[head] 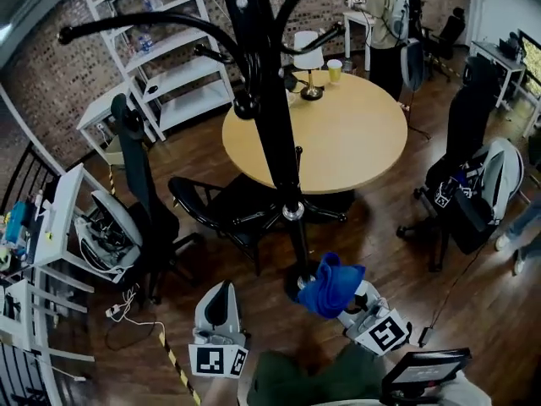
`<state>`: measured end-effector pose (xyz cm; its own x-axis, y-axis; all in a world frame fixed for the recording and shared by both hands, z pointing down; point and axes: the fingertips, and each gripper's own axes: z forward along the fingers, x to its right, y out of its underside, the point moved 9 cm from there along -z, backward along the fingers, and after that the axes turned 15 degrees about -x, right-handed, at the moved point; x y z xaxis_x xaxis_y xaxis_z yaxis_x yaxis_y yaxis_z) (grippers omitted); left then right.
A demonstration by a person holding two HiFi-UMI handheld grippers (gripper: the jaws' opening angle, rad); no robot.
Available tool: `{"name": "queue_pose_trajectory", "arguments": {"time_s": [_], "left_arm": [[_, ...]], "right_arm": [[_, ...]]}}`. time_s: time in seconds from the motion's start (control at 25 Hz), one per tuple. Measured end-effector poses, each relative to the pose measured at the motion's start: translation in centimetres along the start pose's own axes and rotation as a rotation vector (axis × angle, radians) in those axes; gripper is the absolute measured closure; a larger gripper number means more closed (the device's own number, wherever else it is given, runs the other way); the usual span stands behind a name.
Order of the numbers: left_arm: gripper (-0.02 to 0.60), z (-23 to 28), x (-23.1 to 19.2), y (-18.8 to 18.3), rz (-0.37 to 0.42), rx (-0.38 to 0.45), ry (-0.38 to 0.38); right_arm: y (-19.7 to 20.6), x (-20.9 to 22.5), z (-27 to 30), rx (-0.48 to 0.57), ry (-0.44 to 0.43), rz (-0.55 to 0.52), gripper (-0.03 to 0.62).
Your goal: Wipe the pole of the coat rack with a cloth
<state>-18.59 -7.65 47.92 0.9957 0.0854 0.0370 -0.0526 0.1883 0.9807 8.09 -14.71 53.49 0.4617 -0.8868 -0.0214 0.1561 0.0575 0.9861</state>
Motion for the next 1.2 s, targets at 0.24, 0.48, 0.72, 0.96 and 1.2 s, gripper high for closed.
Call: {"name": "queue_pose_trajectory", "arguments": {"time_s": [0.24,0.48,0.72,0.96,1.2], "left_arm": [[0.580,-4.7,3.6,-14.6,-0.050,-0.076,0.030],[0.580,-9.1,6.1,-22.2,-0.028,-0.020,-0.005],[0.580,-13.1,9.7,-22.3,-0.016,-0.021,-0.029],[0.580,-15.3,12.1,-22.8,-0.011,-0.025,0.000],[0.580,-17.5,11.0,-22.4,-0.006,-0.025,0.035]], "right_arm": [[-16.3,1.7,-6.6,-0.023,-0.008,-0.004,0.493],[-25.1,1.9,-11.9,-0.026,0.002,-0.026,0.493],[-25.8,1.1,-15.3,-0.043,0.022,0.045,0.496],[-26.4,-1.7,-17.4,-0.029,0.000,0.068,0.496],[-26.7,-4.9,-19.2,-0.041,0.037,0.078,0.496]]}}
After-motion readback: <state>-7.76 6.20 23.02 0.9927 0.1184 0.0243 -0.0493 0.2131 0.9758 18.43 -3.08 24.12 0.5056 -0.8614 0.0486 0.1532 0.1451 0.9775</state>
